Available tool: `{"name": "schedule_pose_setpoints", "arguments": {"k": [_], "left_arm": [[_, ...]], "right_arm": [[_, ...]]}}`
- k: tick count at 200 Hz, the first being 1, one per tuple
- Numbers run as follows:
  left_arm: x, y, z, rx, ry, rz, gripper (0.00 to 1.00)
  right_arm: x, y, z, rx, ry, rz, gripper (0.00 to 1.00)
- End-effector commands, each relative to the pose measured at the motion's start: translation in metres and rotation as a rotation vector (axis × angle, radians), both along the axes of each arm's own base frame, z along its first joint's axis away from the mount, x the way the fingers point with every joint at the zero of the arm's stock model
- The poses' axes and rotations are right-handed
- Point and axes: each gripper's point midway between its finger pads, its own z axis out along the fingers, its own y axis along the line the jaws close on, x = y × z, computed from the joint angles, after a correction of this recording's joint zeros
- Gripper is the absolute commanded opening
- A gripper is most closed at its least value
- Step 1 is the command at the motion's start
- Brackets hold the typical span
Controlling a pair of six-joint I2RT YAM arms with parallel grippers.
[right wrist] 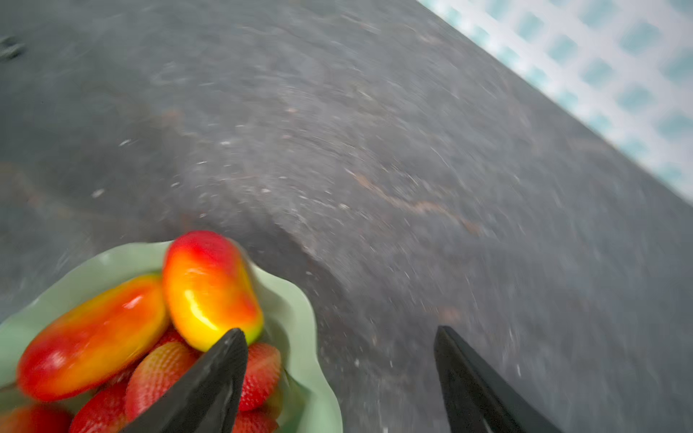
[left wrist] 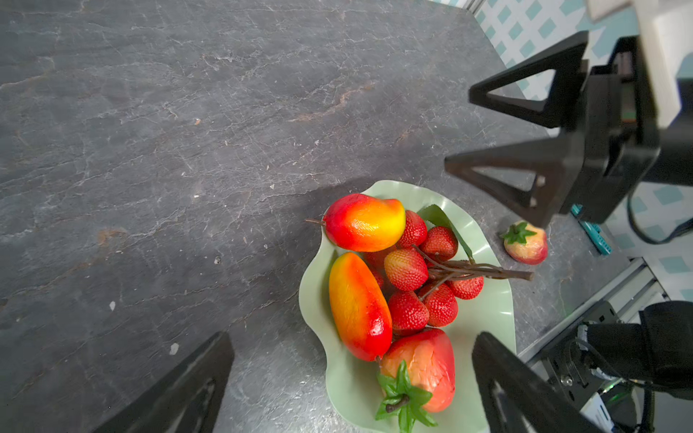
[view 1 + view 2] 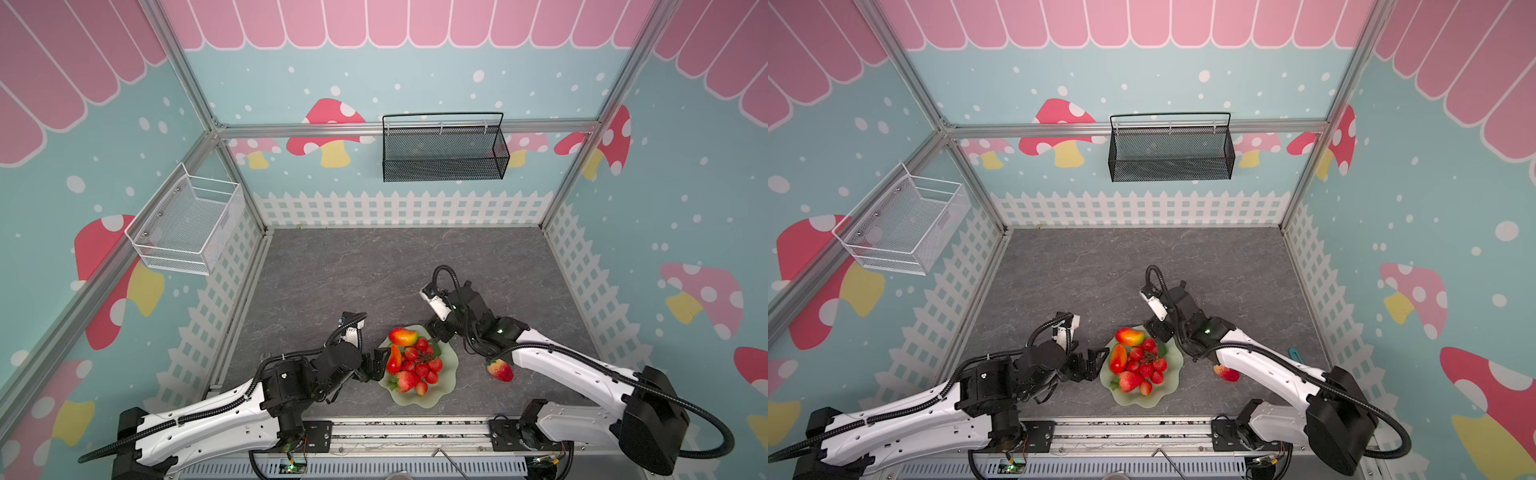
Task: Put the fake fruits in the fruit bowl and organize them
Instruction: 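Move the right gripper to the red-yellow fruit beside the bowl and grasp it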
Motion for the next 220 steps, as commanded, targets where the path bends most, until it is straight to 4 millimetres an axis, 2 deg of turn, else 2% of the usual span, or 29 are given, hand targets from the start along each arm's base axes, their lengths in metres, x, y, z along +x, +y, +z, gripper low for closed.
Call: {"name": "schedule_pose_setpoints", "arguments": {"k": [1,17,28,43,53,72,90,106,125,140,153,171,205,220], "left_arm": [[-0.008,-0.032,0.015,-0.071,-0.005,-0.15,1.0],[-0.017,-0.063,0.026,-0.152,-0.013,-0.28,1.0],[-0.018,-0.078,0.033,-0.185,-0.025,-0.321,1.0],[-0.014,-0.088,0.038,-0.178,-0.042,-0.334,1.0],[-0.011,-0.092,0.038,-0.16,-0.052,-0.336,1.0],[-0.008,-0.099,0.037,-0.126,-0.066,-0.359,1.0],[-0.01,-0.105,0.035,-0.118,-0.061,-0.393,1.0],[-0.015,-0.112,0.034,-0.133,-0.053,-0.434,1.0],[-0.017,-0.114,0.034,-0.132,-0.048,-0.45,1.0],[-0.017,-0.11,0.033,-0.122,-0.043,-0.438,1.0],[-0.015,-0.104,0.029,-0.123,-0.038,-0.408,1.0],[-0.014,-0.093,0.021,-0.141,-0.037,-0.359,1.0],[-0.015,-0.082,0.016,-0.17,-0.042,-0.325,1.0],[-0.015,-0.079,0.016,-0.154,-0.046,-0.325,1.0]], "right_arm": [[-0.025,-0.092,-0.039,-0.038,0.179,-0.497,0.81],[-0.04,-0.121,-0.05,-0.054,0.22,-0.619,0.81],[-0.041,-0.123,-0.042,-0.002,0.21,-0.645,0.8],[-0.039,-0.136,-0.032,0.025,0.175,-0.743,0.78],[-0.036,-0.141,-0.026,0.065,0.143,-0.789,0.83],[-0.034,-0.145,-0.022,0.207,0.152,-0.831,0.83],[-0.043,-0.143,-0.037,0.374,0.22,-0.888,0.86],[-0.056,-0.151,-0.054,0.456,0.272,-1.003,0.91],[-0.076,-0.178,-0.069,0.415,0.31,-1.23,0.97],[-0.087,-0.194,-0.062,0.336,0.317,-1.353,1.0],[-0.099,-0.204,-0.056,0.273,0.344,-1.456,0.99],[-0.111,-0.201,-0.057,0.241,0.427,-1.513,0.98],[-0.118,-0.16,-0.073,0.343,0.67,-1.466,0.98],[-0.127,-0.15,-0.083,0.401,0.751,-1.481,0.98]]}}
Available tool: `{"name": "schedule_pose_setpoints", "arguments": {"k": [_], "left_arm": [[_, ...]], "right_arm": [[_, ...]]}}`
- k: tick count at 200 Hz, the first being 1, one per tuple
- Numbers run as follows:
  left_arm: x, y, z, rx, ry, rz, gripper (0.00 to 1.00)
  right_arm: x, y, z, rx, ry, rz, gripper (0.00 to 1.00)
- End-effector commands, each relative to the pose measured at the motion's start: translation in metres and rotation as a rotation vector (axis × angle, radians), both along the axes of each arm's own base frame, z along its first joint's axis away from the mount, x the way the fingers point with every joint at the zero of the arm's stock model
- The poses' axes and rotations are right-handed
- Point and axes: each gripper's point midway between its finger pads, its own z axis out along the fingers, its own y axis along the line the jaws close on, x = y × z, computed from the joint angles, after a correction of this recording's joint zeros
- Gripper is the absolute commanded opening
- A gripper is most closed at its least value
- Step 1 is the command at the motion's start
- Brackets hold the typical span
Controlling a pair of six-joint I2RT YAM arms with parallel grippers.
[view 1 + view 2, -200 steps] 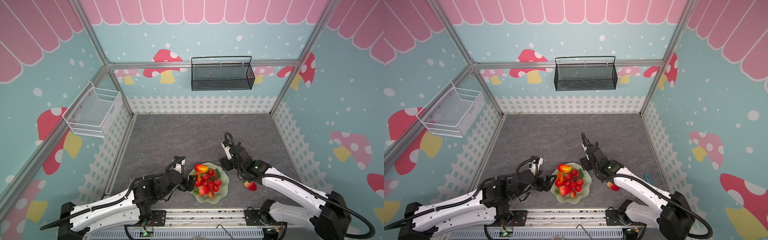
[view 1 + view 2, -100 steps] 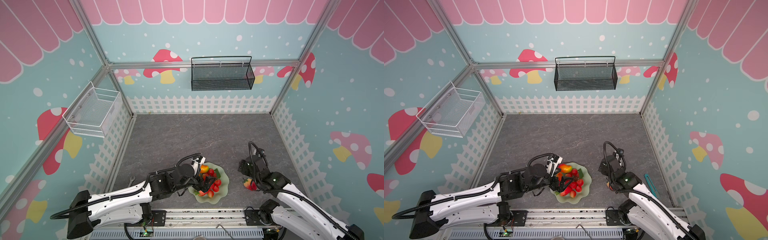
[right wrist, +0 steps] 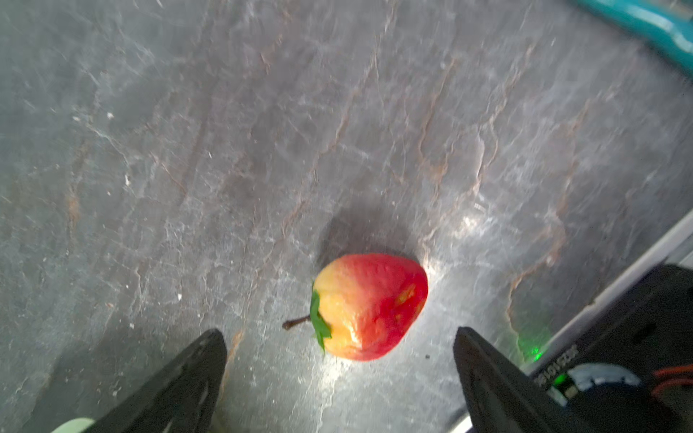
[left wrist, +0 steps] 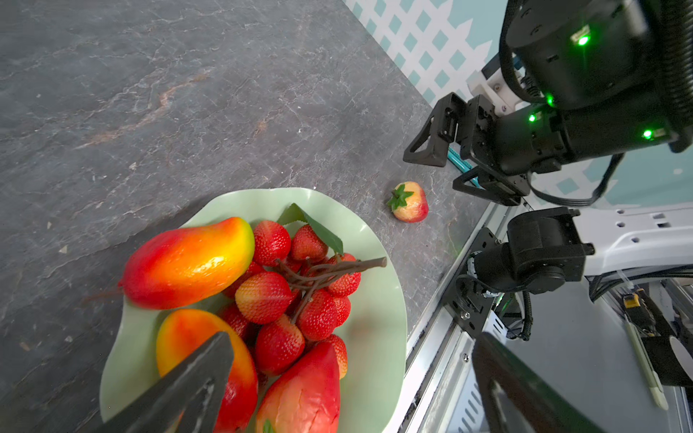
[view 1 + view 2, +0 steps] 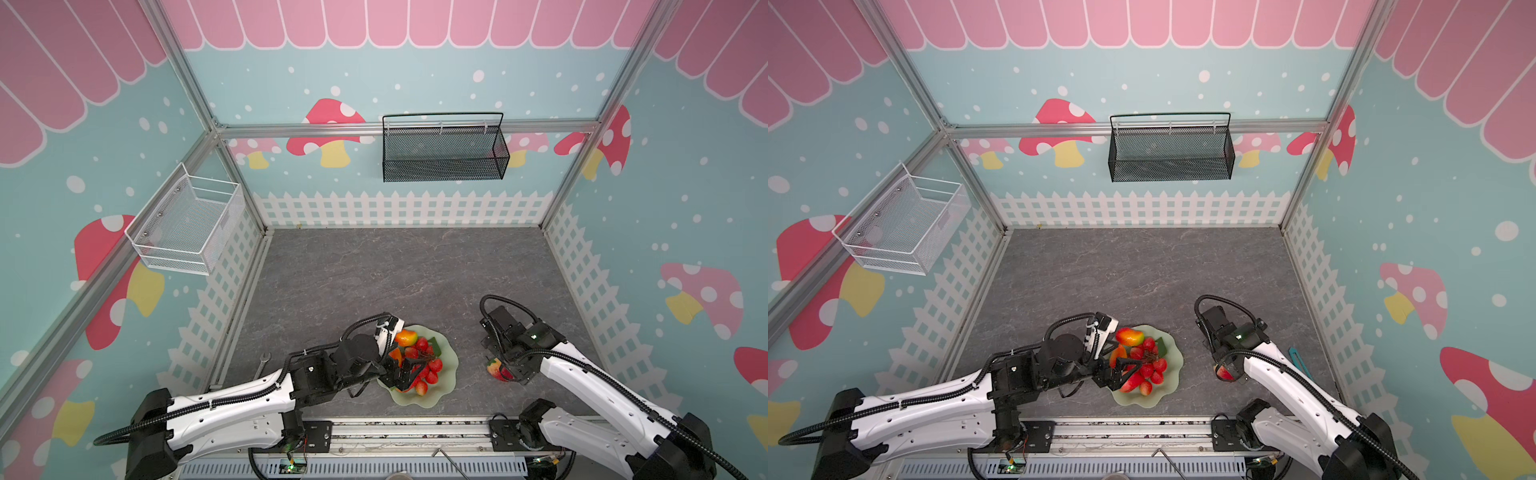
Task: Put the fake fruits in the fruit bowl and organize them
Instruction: 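Move the right gripper to the red-yellow fruit beside the bowl and grasp it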
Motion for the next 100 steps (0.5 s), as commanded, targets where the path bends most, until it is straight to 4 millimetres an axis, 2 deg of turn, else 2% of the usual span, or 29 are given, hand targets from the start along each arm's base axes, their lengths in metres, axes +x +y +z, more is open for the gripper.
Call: {"name": "schedule_pose_setpoints", "arguments": {"k": [1,18,59,100], "left_arm": [[0.004,0.005,0.006,-0.017,-0.016,0.034,1.0],[0.004,0.008,0.007,-0.003,-0.025,0.035,1.0],[0.004,0.009,0.001,0.009,-0.021,0.036,1.0],[0.003,0.006,-0.003,-0.001,0.004,0.037,1.0]], "right_arm": [[-0.025,0.015,-0.016,0.146,0.105,-0.096,0.98],[-0.032,0.013,-0.021,0.184,0.093,-0.155,0.98],[-0.026,-0.003,-0.015,0.152,-0.01,-0.238,0.98],[-0.022,-0.013,-0.025,0.098,0.002,-0.302,1.0]]}}
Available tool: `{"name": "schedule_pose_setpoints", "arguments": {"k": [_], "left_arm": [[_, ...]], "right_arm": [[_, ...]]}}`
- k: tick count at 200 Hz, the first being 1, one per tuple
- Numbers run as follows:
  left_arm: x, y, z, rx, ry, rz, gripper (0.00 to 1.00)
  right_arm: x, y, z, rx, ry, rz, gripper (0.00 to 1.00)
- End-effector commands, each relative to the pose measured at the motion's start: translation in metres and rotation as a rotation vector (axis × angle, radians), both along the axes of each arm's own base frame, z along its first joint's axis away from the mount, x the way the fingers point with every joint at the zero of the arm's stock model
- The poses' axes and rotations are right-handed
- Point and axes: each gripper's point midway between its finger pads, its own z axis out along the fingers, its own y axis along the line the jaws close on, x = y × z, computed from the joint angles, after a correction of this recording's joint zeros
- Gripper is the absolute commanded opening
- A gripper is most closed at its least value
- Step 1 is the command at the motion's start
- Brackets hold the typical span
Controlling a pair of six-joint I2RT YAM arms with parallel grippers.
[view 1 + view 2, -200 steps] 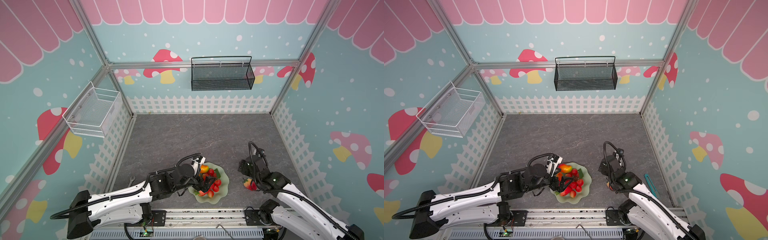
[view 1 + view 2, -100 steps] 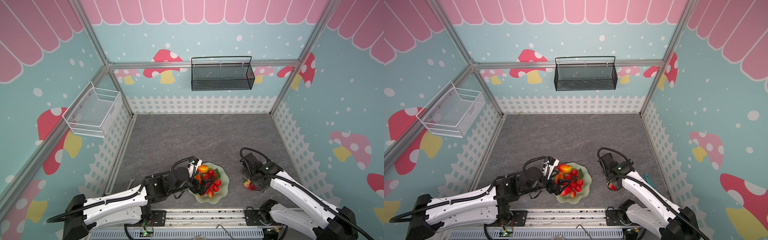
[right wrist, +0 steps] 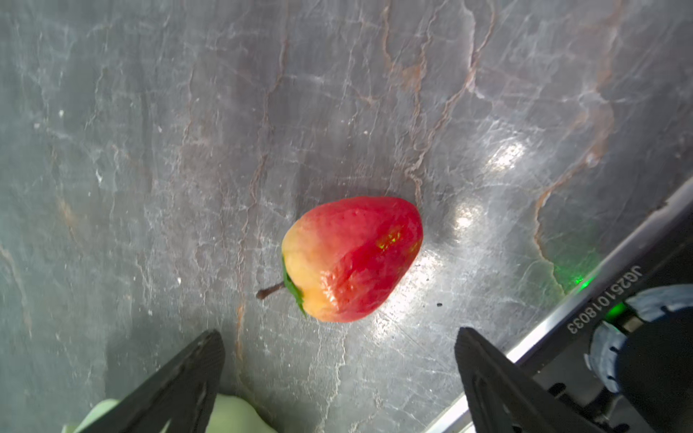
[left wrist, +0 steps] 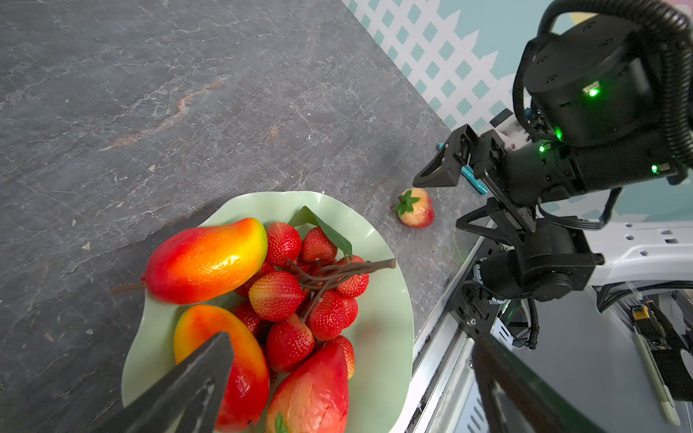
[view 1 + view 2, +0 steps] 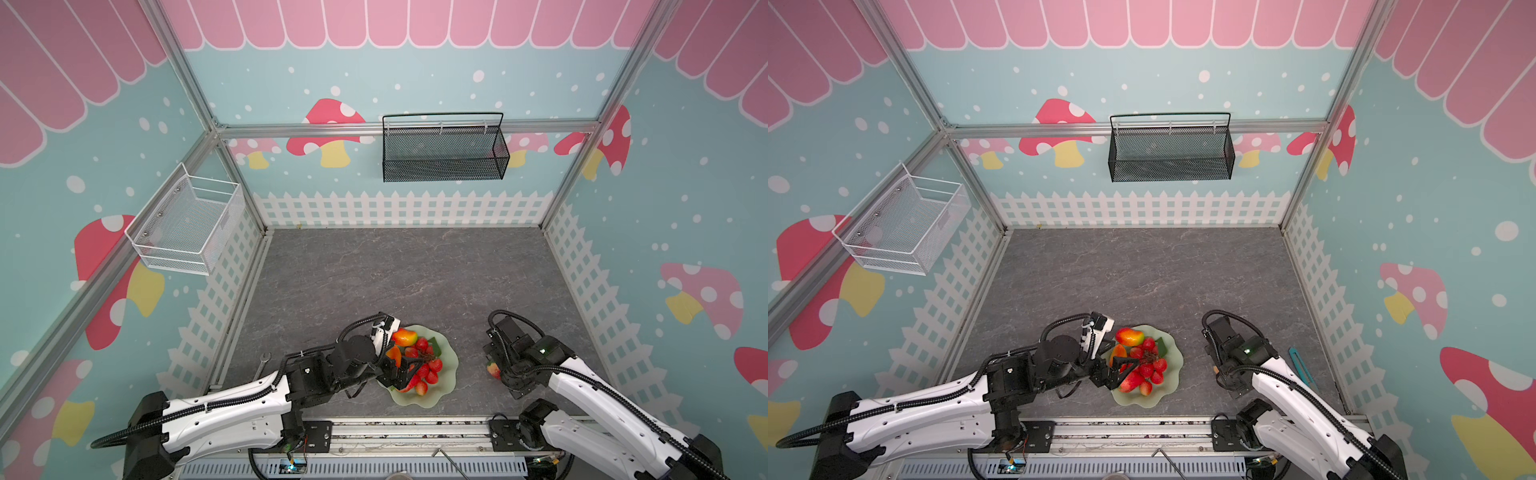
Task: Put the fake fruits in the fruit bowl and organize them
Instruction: 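Move the right gripper to the red-yellow fruit beside the bowl and grasp it, then carry the red-yellow fruit into the bowl with the right gripper and release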
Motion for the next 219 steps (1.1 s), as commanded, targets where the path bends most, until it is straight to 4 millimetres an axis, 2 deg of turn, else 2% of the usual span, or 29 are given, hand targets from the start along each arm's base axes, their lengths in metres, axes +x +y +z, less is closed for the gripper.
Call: {"name": "schedule_pose_setpoints", "arguments": {"k": [1,45,100,151,178,196,219], "left_arm": [[0.0,0.001,-0.006,0.003,0.018,0.015,1.0],[0.001,0.006,-0.01,0.009,0.022,0.029,1.0],[0.003,0.007,-0.013,0.027,0.025,0.045,1.0],[0.007,0.002,-0.014,0.049,0.018,0.05,1.0],[0.009,0.001,-0.015,0.057,0.016,0.052,1.0],[0.01,0.001,-0.015,0.06,0.015,0.057,1.0],[0.011,0.003,-0.015,0.062,0.013,0.066,1.0]], "right_arm": [[-0.002,-0.014,-0.008,-0.044,0.012,-0.103,1.0],[0.005,-0.026,-0.021,-0.042,0.0,-0.16,0.98],[0.014,-0.016,-0.037,-0.001,0.041,-0.121,0.97],[0.011,-0.014,-0.052,0.018,0.068,-0.122,0.95],[0.014,-0.016,-0.055,0.014,0.059,-0.12,0.87],[0.02,-0.016,-0.053,0.014,0.028,-0.102,0.67],[0.024,-0.017,-0.052,0.014,-0.004,-0.102,0.55]]}}
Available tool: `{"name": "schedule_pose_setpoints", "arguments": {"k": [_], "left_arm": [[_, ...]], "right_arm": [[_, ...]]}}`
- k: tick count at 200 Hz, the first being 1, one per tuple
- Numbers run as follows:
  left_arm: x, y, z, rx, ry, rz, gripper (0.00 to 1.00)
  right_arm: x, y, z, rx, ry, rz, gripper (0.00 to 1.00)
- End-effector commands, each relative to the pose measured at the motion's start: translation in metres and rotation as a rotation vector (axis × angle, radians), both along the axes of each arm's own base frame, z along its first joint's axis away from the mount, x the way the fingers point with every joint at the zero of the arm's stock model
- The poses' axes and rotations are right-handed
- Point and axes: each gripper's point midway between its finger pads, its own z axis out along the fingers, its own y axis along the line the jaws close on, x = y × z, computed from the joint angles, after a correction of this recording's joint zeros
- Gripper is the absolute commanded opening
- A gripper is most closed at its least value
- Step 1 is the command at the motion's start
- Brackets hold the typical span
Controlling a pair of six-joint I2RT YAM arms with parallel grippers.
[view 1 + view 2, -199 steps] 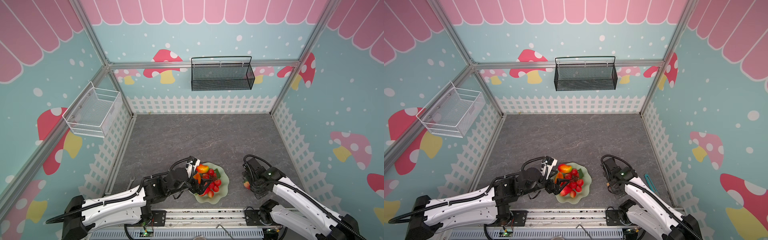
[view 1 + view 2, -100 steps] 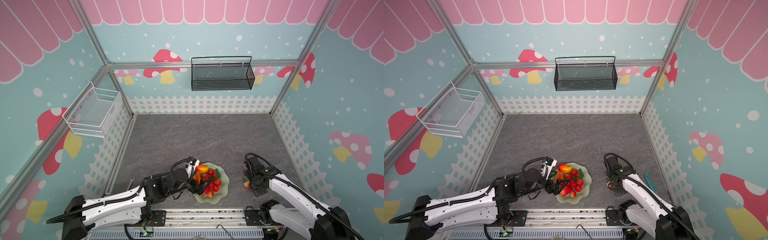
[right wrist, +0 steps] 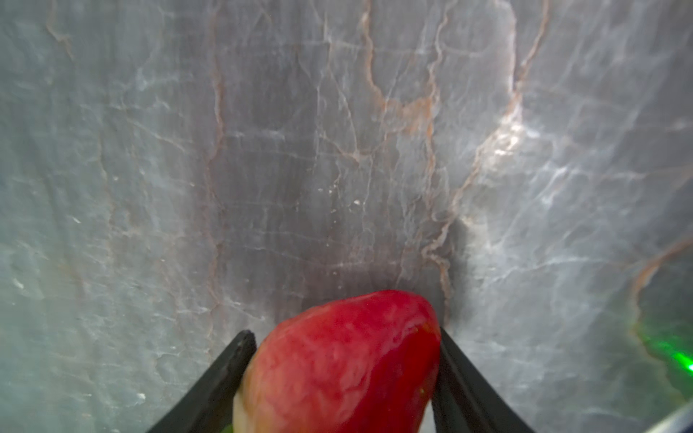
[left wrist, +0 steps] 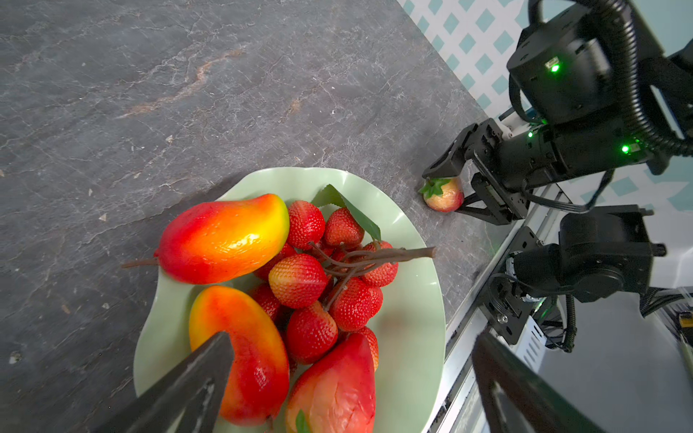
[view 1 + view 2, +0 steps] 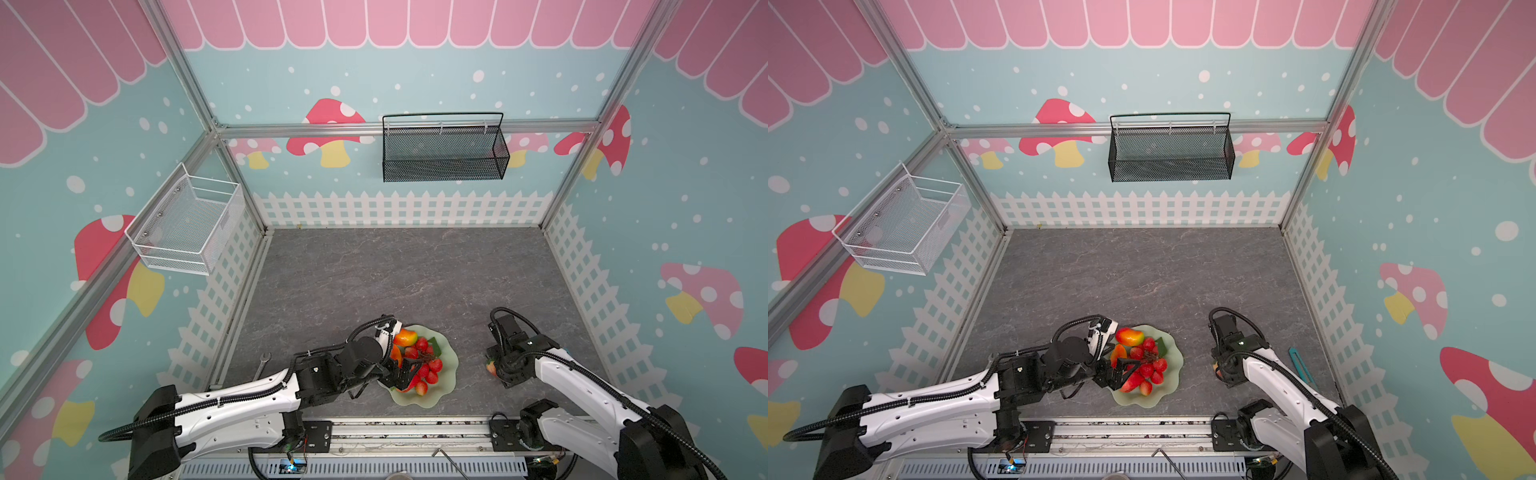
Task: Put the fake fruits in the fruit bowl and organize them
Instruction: 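Carry the red-yellow fruit into the bowl with the right gripper and release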
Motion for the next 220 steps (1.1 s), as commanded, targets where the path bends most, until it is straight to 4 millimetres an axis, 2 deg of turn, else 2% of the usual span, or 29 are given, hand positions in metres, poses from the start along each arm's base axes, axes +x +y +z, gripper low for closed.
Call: {"name": "schedule_pose_setpoints", "arguments": {"k": [1,9,25,57,83,104,134,156,169,220], "left_arm": [[0.006,0.001,0.011,-0.008,-0.018,0.026,1.0],[0.006,0.001,0.011,-0.007,-0.019,0.03,1.0],[0.009,0.007,0.013,0.003,-0.023,0.05,1.0],[0.014,0.02,0.023,0.002,-0.012,0.083,1.0],[0.014,0.034,0.025,-0.022,0.019,0.119,1.0],[0.008,0.046,0.021,-0.044,0.059,0.143,1.0],[0.0,0.06,0.018,-0.039,0.096,0.16,1.0],[-0.003,0.068,0.026,-0.052,0.109,0.168,1.0],[-0.006,0.072,0.03,-0.058,0.122,0.168,1.0],[-0.007,0.09,0.038,-0.054,0.114,0.216,1.0]], "right_arm": [[0.001,-0.005,-0.002,-0.016,-0.025,-0.014,0.54],[0.003,-0.008,0.0,-0.031,-0.036,-0.008,0.5],[0.012,-0.011,0.006,-0.07,-0.066,0.028,0.49],[0.049,-0.01,0.038,-0.169,-0.181,0.202,0.45],[0.08,0.012,0.073,-0.182,-0.368,0.43,0.41],[0.09,0.04,0.104,-0.183,-0.544,0.653,0.41],[0.08,0.087,0.134,-0.134,-0.682,0.914,0.38],[0.059,0.131,0.154,-0.138,-0.745,1.102,0.38],[0.046,0.149,0.16,-0.137,-0.763,1.167,0.38],[0.008,0.176,0.163,-0.124,-0.781,1.289,0.37]]}}
